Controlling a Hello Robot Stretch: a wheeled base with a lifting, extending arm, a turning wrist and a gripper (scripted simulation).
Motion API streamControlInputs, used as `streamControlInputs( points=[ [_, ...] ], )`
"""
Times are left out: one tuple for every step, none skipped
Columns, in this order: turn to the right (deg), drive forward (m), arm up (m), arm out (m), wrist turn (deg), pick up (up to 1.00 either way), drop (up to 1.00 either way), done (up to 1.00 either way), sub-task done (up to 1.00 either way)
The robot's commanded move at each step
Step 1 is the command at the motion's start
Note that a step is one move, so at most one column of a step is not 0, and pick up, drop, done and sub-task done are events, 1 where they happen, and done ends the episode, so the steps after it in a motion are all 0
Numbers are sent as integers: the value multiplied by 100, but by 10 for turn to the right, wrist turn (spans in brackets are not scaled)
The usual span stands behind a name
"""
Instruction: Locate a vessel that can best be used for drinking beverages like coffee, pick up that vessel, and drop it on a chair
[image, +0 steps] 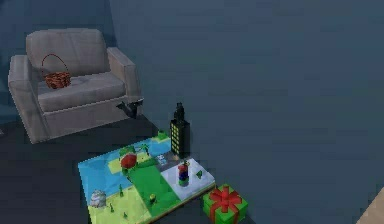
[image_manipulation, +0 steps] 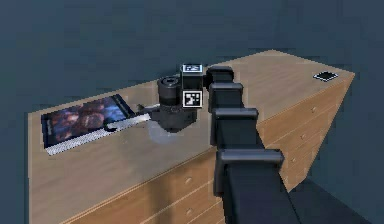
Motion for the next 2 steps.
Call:
streamControlInputs(
  points=[
    [0,0,0,0,330,0,0,0,0],
    [0,0,-10,0,0,0,0,0,0]
  ],
)
